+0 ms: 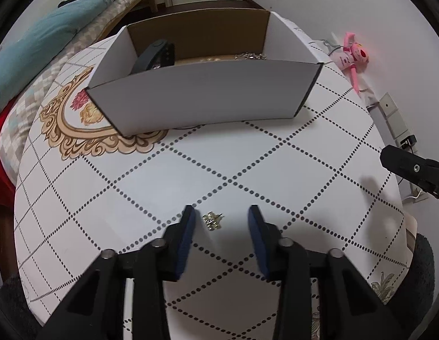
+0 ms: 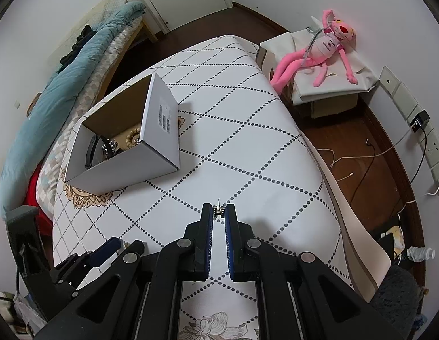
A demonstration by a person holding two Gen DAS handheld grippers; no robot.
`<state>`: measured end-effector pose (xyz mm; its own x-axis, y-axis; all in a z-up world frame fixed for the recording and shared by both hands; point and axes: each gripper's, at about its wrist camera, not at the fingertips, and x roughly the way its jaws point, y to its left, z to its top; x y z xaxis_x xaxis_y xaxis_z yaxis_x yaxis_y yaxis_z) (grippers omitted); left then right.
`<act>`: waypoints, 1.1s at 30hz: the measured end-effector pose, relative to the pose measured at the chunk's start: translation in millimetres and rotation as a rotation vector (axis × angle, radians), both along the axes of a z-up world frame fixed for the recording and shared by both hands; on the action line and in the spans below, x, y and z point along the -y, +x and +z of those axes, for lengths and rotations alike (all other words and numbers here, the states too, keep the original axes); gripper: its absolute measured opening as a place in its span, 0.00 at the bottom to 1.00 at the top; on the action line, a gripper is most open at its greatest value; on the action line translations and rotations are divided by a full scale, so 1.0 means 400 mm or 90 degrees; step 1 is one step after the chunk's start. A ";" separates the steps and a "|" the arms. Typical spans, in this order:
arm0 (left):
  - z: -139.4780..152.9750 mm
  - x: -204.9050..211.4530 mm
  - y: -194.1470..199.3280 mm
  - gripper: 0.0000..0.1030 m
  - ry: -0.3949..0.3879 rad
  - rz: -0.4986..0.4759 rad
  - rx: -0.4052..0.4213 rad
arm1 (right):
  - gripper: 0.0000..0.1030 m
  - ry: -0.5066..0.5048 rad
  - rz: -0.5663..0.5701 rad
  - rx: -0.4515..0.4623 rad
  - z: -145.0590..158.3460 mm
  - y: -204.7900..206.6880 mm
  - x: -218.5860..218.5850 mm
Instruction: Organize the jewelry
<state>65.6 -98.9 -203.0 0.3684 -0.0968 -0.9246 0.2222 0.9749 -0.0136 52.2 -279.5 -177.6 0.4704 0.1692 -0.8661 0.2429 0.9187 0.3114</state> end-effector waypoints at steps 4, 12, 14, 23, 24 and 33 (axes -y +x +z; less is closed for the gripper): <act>0.001 0.009 -0.001 0.09 0.006 -0.021 0.011 | 0.09 0.000 -0.002 0.003 0.004 0.000 0.003; 0.060 -0.016 0.003 0.01 -0.036 -0.022 0.024 | 0.09 0.005 0.003 0.023 0.041 0.013 -0.002; 0.099 -0.034 0.012 0.01 -0.058 -0.015 0.032 | 0.09 0.012 0.008 0.033 0.064 0.021 -0.007; 0.331 -0.121 0.134 0.01 -0.140 0.022 0.097 | 0.09 0.010 0.061 0.119 0.241 0.143 -0.081; 0.347 -0.131 0.158 0.01 -0.146 0.025 0.101 | 0.09 0.007 0.071 0.123 0.253 0.165 -0.093; 0.296 -0.149 0.141 0.14 -0.149 0.014 0.018 | 0.09 -0.004 0.115 0.111 0.269 0.203 -0.142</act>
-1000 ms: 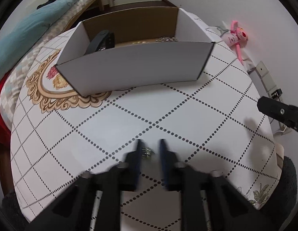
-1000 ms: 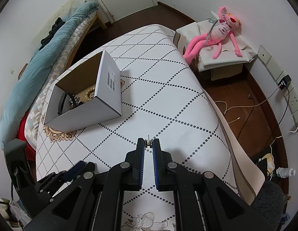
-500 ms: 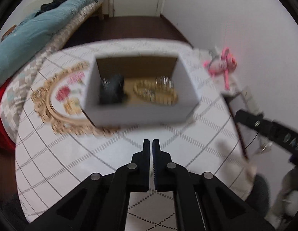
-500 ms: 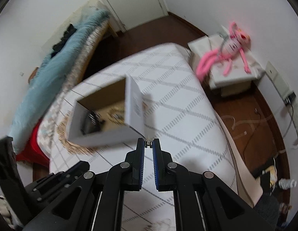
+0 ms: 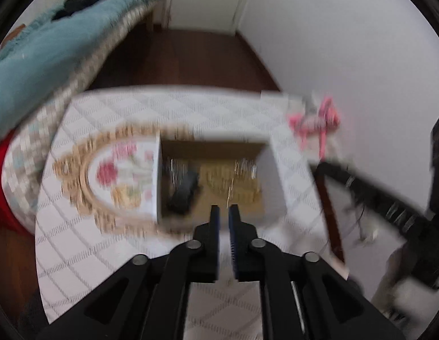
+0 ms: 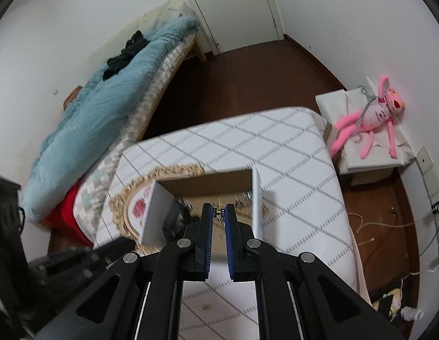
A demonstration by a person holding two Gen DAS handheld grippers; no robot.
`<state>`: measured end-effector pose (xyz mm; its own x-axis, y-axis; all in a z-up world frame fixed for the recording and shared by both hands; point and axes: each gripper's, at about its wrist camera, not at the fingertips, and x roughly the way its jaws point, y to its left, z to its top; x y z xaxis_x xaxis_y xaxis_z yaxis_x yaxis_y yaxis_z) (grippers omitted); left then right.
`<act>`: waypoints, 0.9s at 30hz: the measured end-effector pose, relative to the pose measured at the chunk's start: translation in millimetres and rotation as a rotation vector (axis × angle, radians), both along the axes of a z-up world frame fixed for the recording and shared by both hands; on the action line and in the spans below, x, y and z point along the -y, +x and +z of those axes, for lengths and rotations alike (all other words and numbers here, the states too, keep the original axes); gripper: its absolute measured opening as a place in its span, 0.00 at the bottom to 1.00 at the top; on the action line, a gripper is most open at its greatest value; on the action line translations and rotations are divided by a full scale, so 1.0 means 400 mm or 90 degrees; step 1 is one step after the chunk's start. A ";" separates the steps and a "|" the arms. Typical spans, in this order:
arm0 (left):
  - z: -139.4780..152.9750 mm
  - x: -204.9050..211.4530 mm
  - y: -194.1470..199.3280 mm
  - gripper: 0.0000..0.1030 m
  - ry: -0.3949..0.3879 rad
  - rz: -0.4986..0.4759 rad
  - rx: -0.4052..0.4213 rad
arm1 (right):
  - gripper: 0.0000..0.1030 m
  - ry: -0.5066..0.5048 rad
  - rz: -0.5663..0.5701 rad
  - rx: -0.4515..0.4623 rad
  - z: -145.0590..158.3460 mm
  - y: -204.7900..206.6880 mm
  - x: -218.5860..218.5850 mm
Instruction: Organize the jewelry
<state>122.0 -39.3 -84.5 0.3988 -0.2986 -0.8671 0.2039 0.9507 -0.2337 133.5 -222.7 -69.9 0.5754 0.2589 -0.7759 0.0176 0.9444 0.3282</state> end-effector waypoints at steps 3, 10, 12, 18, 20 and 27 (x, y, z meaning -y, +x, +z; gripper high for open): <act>-0.090 0.012 -0.054 0.44 0.003 -0.011 -0.056 | 0.09 -0.005 -0.012 -0.019 -0.045 -0.063 0.019; -0.232 0.097 -0.145 0.45 0.077 -0.058 -0.075 | 0.09 0.011 -0.064 -0.096 -0.202 -0.162 0.092; -0.256 0.123 -0.154 0.45 0.105 -0.072 -0.066 | 0.09 0.008 -0.076 -0.108 -0.230 -0.174 0.112; -0.288 0.160 -0.154 0.45 0.141 -0.089 -0.053 | 0.09 0.004 -0.094 -0.106 -0.242 -0.181 0.148; -0.294 0.170 -0.155 0.44 0.159 -0.091 -0.043 | 0.09 0.004 -0.096 -0.104 -0.238 -0.177 0.152; -0.297 0.180 -0.156 0.19 0.166 -0.098 -0.027 | 0.09 0.007 -0.092 -0.099 -0.235 -0.170 0.143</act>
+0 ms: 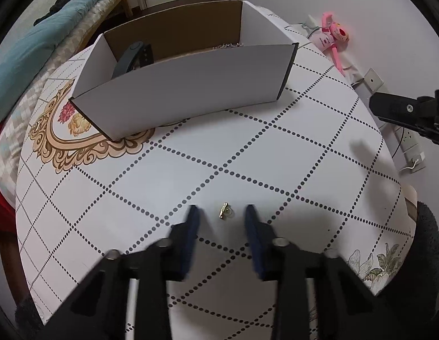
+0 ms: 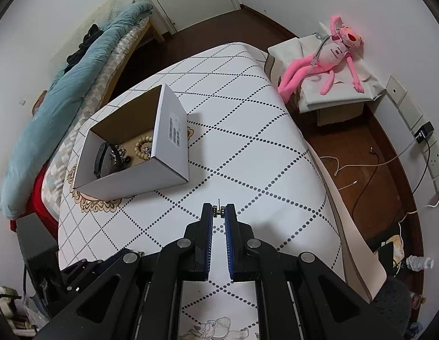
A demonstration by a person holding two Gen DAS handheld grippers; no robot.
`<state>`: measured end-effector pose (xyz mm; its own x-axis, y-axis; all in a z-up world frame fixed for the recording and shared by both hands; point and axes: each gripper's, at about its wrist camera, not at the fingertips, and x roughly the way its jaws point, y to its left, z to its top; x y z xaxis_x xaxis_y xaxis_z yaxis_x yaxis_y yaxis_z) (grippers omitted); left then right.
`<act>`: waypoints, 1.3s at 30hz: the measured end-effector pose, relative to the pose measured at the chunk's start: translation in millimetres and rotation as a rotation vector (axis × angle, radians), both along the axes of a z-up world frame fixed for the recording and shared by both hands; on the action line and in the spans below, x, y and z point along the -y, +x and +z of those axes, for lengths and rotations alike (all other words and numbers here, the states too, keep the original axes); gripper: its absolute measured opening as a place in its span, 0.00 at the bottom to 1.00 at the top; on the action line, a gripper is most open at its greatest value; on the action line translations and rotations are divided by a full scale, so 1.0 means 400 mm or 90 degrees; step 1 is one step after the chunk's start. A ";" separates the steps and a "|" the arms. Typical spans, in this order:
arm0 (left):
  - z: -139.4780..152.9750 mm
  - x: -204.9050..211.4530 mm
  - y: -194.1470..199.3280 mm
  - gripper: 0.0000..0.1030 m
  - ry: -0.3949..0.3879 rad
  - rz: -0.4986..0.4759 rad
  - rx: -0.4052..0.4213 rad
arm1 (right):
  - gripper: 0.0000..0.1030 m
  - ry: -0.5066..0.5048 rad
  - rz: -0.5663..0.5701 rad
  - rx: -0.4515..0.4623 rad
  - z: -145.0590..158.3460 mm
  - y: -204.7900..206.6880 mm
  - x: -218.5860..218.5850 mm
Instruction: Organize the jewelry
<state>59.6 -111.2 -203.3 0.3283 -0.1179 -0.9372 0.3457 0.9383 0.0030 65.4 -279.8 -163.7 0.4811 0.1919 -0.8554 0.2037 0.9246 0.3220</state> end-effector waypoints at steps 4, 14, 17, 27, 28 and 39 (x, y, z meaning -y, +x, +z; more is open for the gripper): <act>-0.001 0.006 0.004 0.05 0.014 -0.013 0.008 | 0.09 0.004 0.002 0.000 -0.005 0.000 -0.004; 0.012 0.001 0.015 0.05 -0.012 -0.005 0.005 | 0.09 0.007 0.013 0.010 0.017 -0.008 -0.016; 0.067 -0.018 0.018 0.05 -0.059 0.008 0.002 | 0.09 0.013 0.022 0.023 0.052 0.002 -0.020; 0.314 -0.108 0.249 0.05 -0.172 0.073 0.027 | 0.09 0.045 0.117 0.031 0.150 0.238 -0.125; 0.313 -0.109 0.275 0.05 -0.171 0.081 0.022 | 0.09 0.044 0.130 0.021 0.147 0.269 -0.142; 0.258 -0.161 0.441 0.10 -0.088 0.156 -0.037 | 0.33 -0.011 0.173 -0.111 0.081 0.431 -0.198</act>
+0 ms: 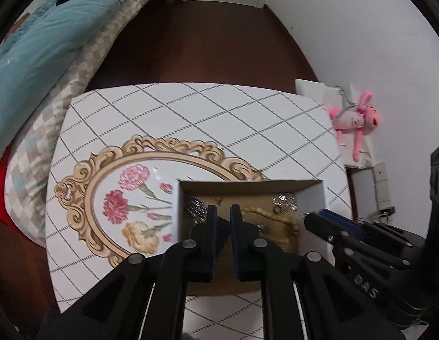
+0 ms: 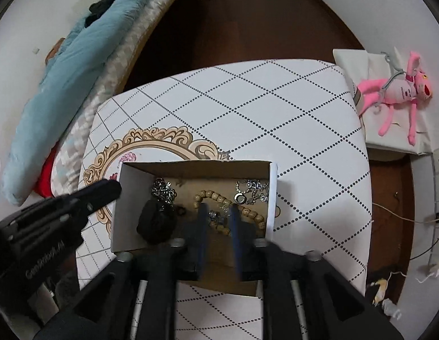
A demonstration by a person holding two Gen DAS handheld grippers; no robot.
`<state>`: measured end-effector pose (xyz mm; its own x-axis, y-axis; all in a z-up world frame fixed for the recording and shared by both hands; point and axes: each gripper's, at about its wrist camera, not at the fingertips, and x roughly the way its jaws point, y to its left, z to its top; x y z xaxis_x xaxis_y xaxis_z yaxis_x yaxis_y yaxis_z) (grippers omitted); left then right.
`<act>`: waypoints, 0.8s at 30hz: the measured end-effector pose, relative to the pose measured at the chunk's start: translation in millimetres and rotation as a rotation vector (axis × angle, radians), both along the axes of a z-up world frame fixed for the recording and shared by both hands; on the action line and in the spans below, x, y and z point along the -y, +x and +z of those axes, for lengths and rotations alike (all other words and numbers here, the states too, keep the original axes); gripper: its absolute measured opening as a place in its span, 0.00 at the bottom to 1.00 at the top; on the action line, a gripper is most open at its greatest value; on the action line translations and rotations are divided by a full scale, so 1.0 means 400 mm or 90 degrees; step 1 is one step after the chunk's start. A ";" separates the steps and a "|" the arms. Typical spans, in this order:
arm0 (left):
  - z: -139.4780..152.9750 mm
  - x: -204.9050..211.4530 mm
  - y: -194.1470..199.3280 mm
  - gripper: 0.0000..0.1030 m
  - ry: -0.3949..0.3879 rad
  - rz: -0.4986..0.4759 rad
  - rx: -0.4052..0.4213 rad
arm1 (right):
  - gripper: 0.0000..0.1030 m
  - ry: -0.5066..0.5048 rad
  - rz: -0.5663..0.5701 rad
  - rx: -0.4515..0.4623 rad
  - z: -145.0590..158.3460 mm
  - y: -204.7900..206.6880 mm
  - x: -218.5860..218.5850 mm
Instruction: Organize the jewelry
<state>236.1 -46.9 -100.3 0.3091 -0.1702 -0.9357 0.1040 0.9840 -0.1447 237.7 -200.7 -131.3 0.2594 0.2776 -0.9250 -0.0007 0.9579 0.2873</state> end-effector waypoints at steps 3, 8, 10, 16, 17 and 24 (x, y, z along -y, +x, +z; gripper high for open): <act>0.002 -0.014 0.004 0.46 0.023 0.013 0.008 | 0.54 -0.020 -0.003 0.001 0.009 -0.003 0.008; 0.006 -0.030 -0.020 0.72 0.069 0.033 0.031 | 0.89 -0.083 -0.020 0.007 0.021 -0.027 0.019; -0.001 -0.035 -0.035 0.84 0.093 0.039 0.042 | 0.97 -0.135 -0.030 0.013 0.021 -0.043 0.022; -0.039 -0.042 -0.086 1.00 0.124 0.038 0.049 | 1.00 -0.201 -0.048 0.012 -0.003 -0.095 0.032; -0.045 -0.041 -0.093 1.00 0.126 0.035 0.046 | 1.00 -0.202 -0.050 0.010 -0.006 -0.101 0.036; -0.037 -0.039 -0.138 1.00 0.125 0.041 0.052 | 1.00 -0.208 -0.060 0.021 -0.004 -0.146 0.039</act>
